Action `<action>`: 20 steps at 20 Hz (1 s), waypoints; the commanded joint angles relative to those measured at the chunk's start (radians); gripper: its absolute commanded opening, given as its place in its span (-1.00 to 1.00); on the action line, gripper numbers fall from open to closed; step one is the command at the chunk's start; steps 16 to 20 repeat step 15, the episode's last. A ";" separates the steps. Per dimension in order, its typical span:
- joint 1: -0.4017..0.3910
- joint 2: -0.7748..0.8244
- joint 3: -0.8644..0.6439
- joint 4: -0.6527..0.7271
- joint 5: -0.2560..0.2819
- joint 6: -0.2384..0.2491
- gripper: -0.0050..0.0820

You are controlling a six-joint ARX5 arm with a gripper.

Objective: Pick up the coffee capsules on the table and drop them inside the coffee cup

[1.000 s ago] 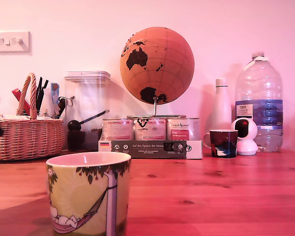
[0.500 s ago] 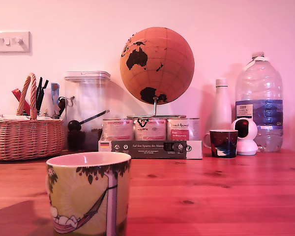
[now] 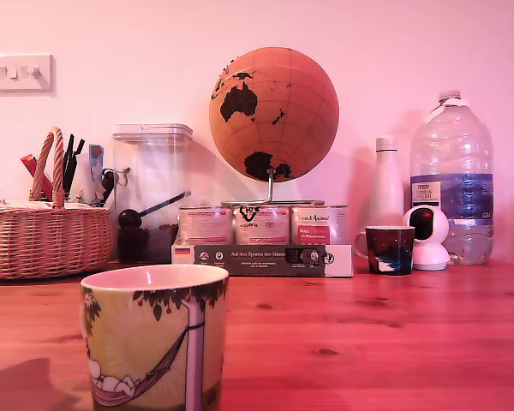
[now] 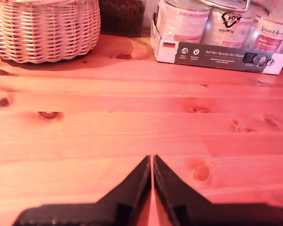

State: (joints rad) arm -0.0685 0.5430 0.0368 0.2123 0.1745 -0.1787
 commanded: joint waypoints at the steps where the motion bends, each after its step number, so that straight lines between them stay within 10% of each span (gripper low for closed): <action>1: 0.008 -0.037 -0.016 -0.035 0.000 -0.005 -0.93; 20: 0.015 -0.447 -0.016 -0.407 -0.019 -0.007 -0.93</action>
